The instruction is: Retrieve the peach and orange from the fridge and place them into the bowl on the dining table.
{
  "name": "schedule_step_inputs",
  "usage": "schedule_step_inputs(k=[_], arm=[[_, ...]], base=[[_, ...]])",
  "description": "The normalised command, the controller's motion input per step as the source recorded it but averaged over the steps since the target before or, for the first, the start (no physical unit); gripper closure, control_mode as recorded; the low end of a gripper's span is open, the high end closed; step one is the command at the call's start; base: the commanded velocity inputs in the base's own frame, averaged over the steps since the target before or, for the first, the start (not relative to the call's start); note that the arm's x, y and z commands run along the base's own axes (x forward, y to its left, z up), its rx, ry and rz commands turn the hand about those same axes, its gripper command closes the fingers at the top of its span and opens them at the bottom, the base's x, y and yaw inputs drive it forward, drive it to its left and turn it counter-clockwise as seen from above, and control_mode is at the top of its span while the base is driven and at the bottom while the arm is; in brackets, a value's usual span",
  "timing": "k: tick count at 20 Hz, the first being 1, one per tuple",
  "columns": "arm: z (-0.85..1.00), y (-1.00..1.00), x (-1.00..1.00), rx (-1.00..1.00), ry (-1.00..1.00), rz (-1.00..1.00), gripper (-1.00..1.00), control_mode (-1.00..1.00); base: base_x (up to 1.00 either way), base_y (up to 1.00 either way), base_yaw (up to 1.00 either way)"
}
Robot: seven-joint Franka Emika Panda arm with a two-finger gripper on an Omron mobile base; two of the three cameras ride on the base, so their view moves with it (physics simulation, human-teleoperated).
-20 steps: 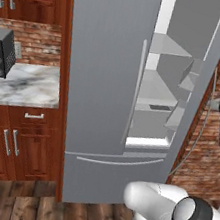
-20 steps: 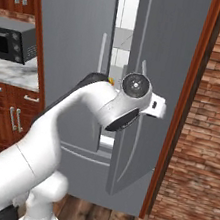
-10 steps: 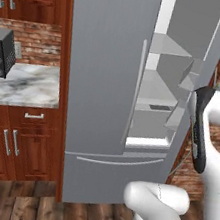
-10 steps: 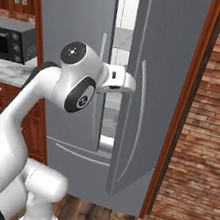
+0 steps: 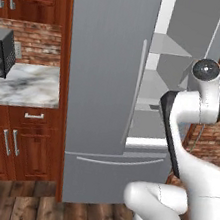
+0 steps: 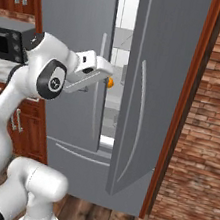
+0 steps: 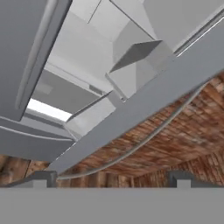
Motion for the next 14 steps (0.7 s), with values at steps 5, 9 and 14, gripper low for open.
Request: schedule_step_inputs(k=[5,9,14], arm=[[0.30,0.28,0.15,-0.27,0.21,-0.01,-1.00,-1.00],[0.00,0.14,0.21,-0.20,0.12,-0.02,-1.00,-1.00],[0.00,0.00,0.54,-0.10,0.14,0.00,-1.00,-1.00]], base=[[0.00,0.00,0.00],[0.00,0.00,0.00],[0.00,0.00,0.00]])
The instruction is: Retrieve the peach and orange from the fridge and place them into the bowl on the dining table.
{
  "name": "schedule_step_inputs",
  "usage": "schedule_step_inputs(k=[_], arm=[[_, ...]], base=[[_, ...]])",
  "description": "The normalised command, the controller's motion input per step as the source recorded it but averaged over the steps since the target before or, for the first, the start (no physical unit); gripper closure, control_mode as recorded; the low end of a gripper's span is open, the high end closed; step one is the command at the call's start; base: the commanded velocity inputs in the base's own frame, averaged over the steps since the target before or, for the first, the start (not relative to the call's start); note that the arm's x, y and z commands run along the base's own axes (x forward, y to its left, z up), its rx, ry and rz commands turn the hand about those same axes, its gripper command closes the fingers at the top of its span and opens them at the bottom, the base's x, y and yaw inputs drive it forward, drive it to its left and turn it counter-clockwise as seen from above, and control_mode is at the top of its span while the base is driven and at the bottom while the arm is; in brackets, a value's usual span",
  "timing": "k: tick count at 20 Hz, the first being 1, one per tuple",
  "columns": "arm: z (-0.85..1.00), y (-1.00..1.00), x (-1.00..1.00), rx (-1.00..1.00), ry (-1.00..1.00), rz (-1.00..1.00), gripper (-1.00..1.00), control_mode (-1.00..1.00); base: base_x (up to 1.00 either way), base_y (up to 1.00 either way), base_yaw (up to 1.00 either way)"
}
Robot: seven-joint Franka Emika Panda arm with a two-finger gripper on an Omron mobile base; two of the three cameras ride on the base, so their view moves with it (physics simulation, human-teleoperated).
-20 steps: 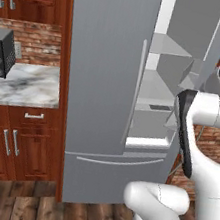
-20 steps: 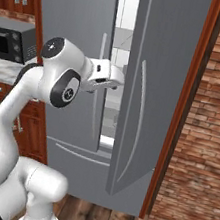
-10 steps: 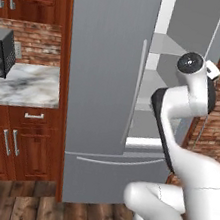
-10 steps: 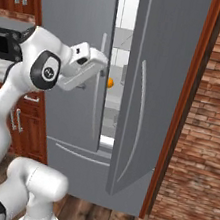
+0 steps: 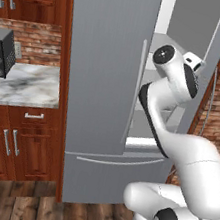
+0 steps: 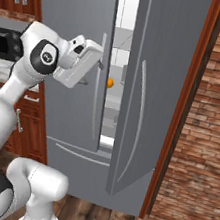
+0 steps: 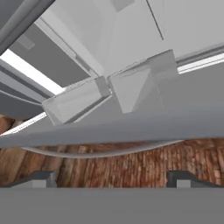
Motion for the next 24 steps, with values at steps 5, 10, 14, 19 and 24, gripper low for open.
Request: schedule_step_inputs(k=[5,10,14,19,24], arm=[[0.00,-0.11,0.71,-0.02,0.18,0.00,-1.00,-1.00],[0.00,-0.21,0.65,0.00,0.13,0.00,-1.00,-1.00],[-0.04,-0.38,0.43,0.00,0.03,0.00,-1.00,-1.00],[-0.16,-0.53,0.44,0.00,0.03,0.00,-1.00,-1.00],[-0.24,-0.55,0.30,0.00,0.01,0.00,-1.00,-1.00]], base=[[0.00,0.00,0.00],[0.00,0.00,0.00],[0.00,0.00,0.00],[0.00,0.00,0.00],[0.00,0.00,0.00]])
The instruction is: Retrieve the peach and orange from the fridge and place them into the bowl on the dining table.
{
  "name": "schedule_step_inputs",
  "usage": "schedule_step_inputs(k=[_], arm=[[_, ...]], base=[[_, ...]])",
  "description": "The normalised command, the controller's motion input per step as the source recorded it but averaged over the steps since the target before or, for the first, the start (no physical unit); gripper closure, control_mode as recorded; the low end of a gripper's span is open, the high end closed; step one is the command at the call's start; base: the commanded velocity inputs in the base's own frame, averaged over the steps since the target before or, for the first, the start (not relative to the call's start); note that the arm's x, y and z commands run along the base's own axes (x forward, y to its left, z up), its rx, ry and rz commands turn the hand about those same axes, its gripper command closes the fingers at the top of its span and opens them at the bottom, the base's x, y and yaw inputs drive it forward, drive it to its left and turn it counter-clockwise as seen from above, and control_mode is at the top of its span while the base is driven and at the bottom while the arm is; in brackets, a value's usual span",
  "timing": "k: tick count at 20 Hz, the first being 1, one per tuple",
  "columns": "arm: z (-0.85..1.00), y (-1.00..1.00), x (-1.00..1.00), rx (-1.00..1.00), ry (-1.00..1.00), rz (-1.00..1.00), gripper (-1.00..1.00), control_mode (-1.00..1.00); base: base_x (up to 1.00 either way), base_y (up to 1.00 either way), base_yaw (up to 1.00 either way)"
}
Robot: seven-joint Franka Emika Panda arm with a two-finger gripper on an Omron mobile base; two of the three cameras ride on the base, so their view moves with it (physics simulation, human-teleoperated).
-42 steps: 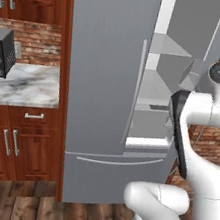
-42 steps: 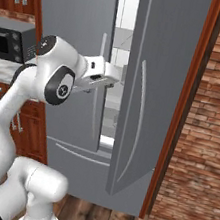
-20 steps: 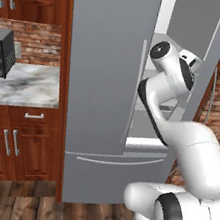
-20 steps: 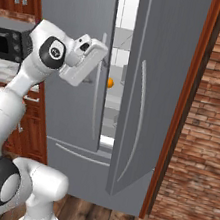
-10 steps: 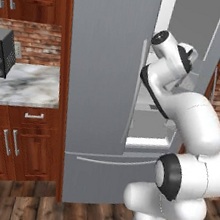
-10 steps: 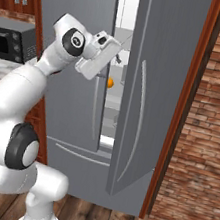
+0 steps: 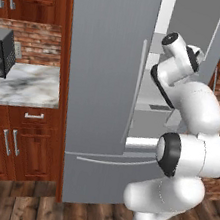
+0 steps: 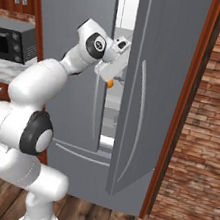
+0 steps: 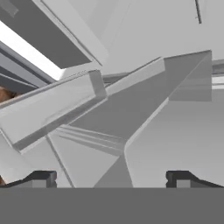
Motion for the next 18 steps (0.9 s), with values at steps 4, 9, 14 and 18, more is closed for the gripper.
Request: schedule_step_inputs(k=[4,9,14,18], arm=[[-0.12,-0.68,-0.11,0.00,0.00,0.00,-1.00,-1.00],[0.00,-0.99,-0.91,0.00,-0.02,-0.06,-1.00,-1.00],[0.00,-1.00,-0.88,0.02,-0.02,-0.09,-1.00,-1.00],[0.00,-1.00,-0.31,0.06,0.00,-0.04,-1.00,-1.00]], base=[[0.00,0.00,0.00],[0.00,0.00,0.00],[0.00,0.00,0.00],[0.00,0.00,0.00]])
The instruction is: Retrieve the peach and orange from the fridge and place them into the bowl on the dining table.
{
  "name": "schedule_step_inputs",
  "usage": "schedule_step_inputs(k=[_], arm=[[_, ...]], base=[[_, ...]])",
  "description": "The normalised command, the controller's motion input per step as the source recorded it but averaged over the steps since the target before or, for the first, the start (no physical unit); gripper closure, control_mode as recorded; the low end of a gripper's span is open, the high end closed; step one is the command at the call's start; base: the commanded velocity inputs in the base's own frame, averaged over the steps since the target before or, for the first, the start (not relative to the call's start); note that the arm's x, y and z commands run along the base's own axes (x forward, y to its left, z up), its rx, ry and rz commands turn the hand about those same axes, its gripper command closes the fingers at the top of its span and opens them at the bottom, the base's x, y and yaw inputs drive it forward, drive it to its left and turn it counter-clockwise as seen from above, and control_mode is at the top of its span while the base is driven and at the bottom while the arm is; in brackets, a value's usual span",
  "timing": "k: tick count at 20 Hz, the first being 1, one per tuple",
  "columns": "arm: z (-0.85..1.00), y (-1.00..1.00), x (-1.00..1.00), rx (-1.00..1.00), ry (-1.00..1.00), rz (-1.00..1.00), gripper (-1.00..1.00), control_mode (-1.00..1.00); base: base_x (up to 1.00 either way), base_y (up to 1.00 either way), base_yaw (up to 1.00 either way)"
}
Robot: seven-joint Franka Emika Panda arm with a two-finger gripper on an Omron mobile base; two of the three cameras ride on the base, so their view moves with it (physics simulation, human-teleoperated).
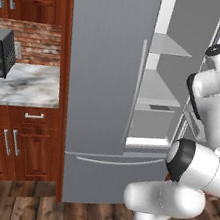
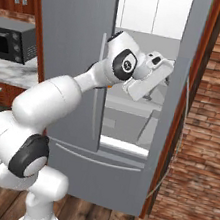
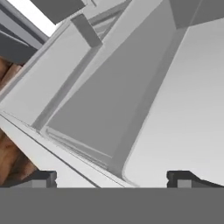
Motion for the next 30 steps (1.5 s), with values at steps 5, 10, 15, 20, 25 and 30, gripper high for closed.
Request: schedule_step_inputs(k=[5,10,15,20,25,30], arm=[[0.07,-0.41,-0.28,0.03,-0.04,-0.01,-1.00,-1.00],[0.61,0.06,-0.48,0.03,-0.17,0.01,-1.00,-1.00],[0.55,0.46,-0.49,0.01,-0.29,0.06,-1.00,-1.00],[0.12,0.78,-0.26,0.16,-0.36,0.01,-1.00,-1.00],[-0.25,0.83,-0.12,0.38,-0.42,0.00,-1.00,-1.00],[-0.37,0.94,-0.06,0.46,-0.37,0.00,-1.00,-1.00]], base=[[0.00,0.00,0.00],[0.00,0.00,0.00],[0.00,0.00,0.00],[0.00,0.00,0.00],[0.00,0.00,0.00],[0.00,0.00,0.00]])
